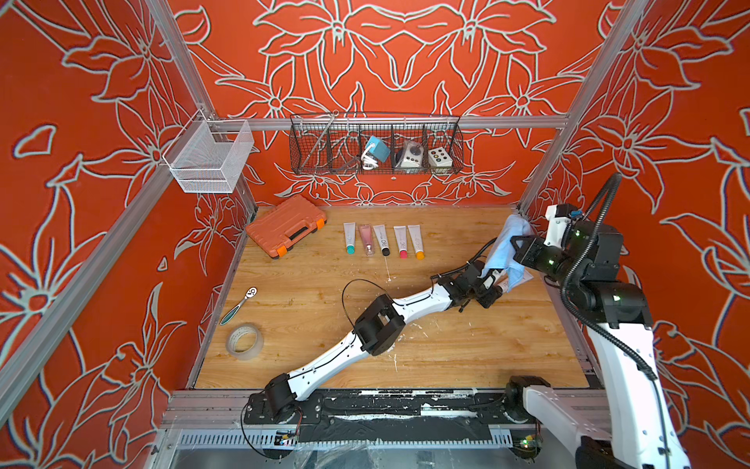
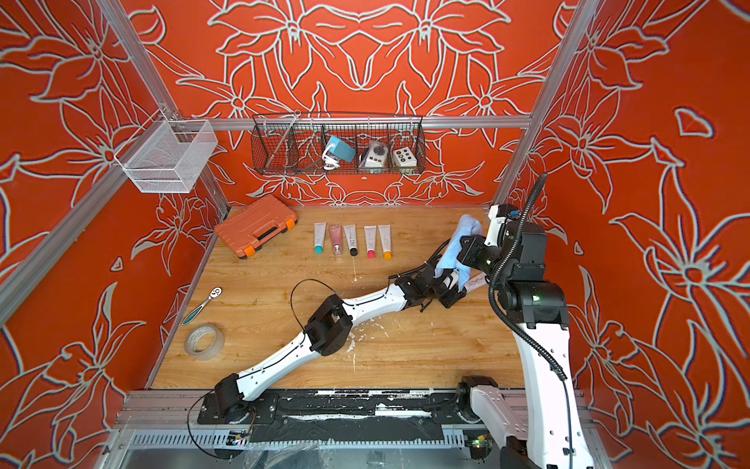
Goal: Wipe the surface of the toothpaste tube
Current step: Move the toothpaste to the center of the board.
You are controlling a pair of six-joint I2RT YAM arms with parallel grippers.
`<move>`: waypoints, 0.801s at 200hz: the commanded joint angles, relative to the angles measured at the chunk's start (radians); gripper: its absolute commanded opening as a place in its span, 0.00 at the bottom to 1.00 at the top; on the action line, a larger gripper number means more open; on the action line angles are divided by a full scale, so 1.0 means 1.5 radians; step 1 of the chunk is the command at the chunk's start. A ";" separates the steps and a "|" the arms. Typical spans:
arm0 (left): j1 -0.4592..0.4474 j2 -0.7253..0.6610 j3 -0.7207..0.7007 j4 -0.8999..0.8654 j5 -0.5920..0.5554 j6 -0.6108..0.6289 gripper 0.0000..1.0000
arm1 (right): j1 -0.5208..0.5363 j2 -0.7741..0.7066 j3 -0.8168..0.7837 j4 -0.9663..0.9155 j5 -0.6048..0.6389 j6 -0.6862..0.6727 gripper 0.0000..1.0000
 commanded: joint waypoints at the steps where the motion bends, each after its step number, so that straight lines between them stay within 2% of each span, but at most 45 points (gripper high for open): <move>1: -0.001 -0.003 -0.004 0.009 0.008 0.009 0.34 | -0.004 -0.007 0.011 0.010 0.005 0.003 0.00; 55: 0.000 -0.025 -0.038 0.021 0.020 0.019 0.24 | -0.004 -0.005 0.014 0.008 0.006 0.002 0.00; 160: 0.017 -0.278 -0.435 0.162 0.007 0.033 0.21 | -0.004 -0.016 -0.003 0.007 -0.013 0.009 0.00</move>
